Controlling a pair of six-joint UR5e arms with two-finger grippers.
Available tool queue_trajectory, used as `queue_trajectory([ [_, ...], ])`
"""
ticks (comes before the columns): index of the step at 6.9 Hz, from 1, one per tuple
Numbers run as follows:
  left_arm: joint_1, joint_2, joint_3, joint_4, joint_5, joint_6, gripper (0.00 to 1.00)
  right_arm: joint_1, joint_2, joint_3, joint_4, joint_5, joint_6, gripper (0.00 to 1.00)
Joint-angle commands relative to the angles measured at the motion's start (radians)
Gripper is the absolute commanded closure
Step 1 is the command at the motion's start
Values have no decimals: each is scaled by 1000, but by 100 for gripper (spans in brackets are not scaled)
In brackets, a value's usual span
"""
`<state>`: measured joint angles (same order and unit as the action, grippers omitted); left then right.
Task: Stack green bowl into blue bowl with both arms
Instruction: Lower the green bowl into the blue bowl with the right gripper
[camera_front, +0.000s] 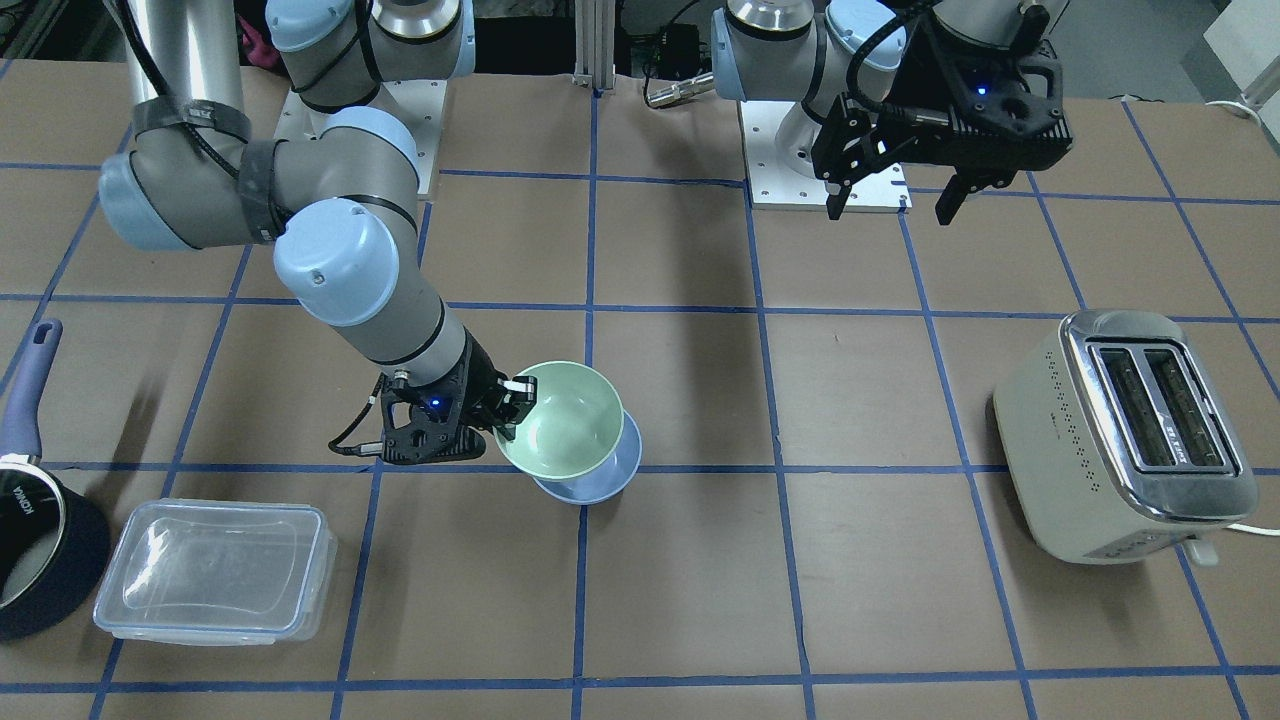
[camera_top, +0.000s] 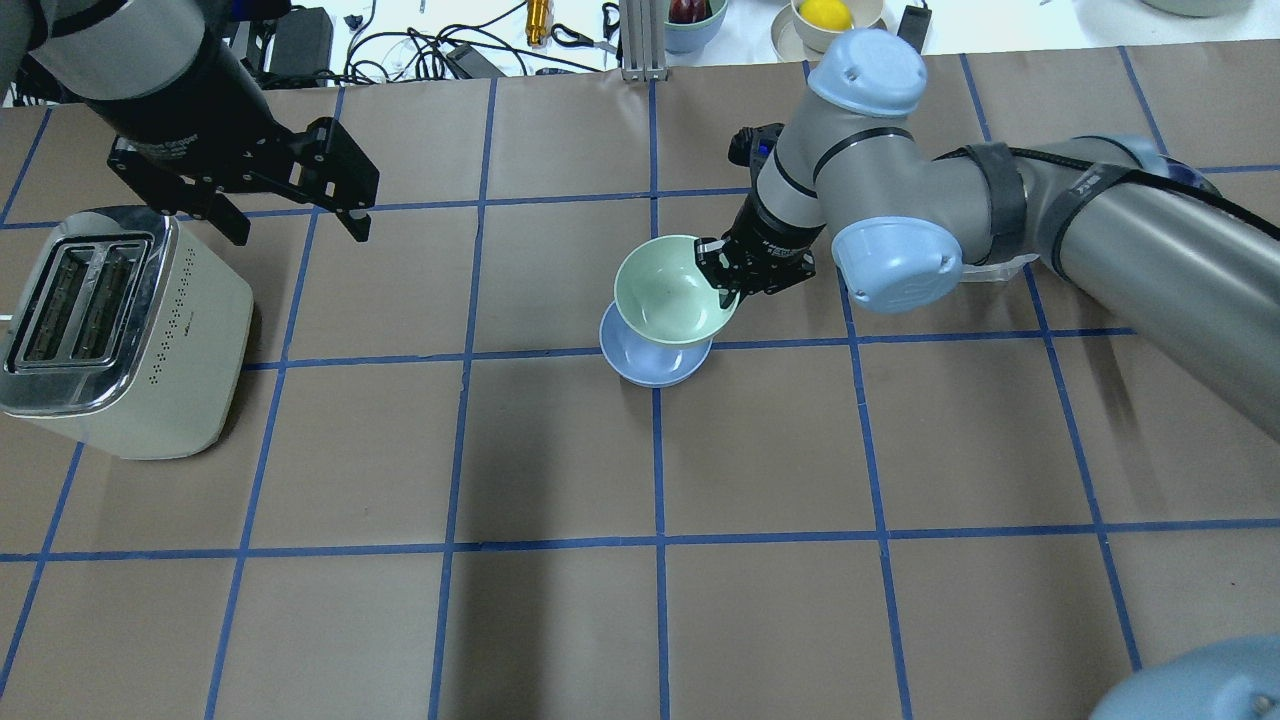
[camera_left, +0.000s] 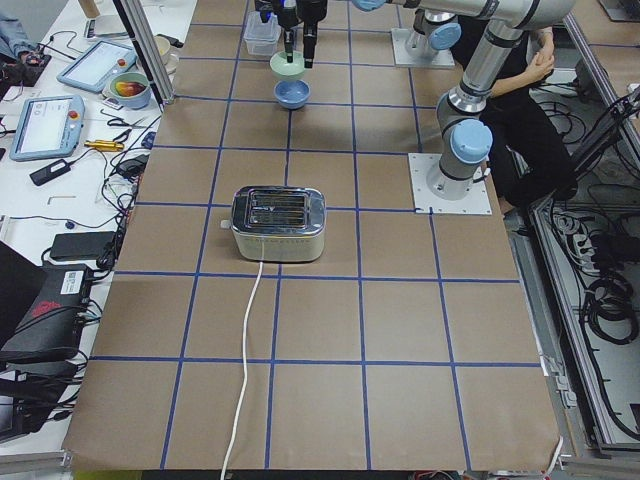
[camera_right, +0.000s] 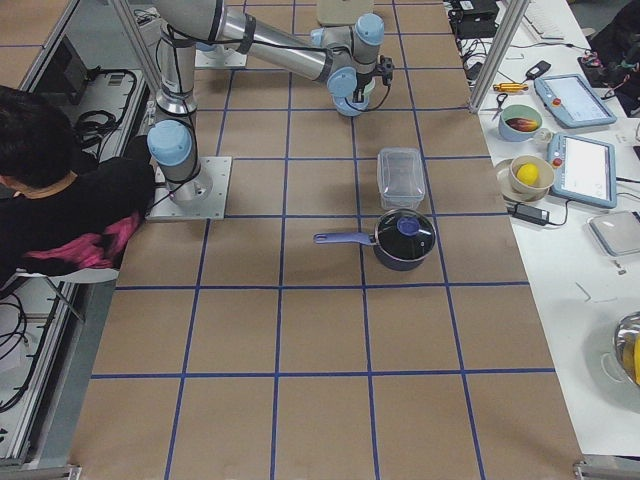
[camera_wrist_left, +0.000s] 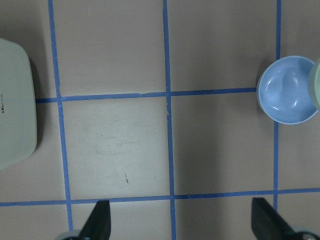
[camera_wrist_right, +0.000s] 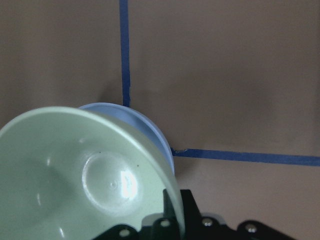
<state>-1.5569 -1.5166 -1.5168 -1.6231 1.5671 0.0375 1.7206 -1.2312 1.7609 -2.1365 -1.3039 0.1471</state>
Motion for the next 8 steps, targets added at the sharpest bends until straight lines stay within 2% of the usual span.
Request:
queue_trajectory([
  [1, -2, -17, -12, 74, 11, 8, 0, 14, 9, 81, -122, 3, 0, 100],
  [3, -2, -28, -8, 89, 48, 1, 0, 14, 24, 97, -164, 30, 2, 100],
  [4, -2, -30, -14, 164, 50, 4, 0, 14, 24, 95, -168, 63, 3, 100],
  [5, -2, -30, -14, 166, 50, 4, 0, 14, 24, 97, -166, 64, 3, 100],
  [6, -3, -30, -17, 154, 50, 4, 0, 14, 27, 98, -169, 61, 2, 90],
  [8, -2, -28, -20, 152, 48, 7, 0, 14, 25, 100, -171, 58, 3, 16],
])
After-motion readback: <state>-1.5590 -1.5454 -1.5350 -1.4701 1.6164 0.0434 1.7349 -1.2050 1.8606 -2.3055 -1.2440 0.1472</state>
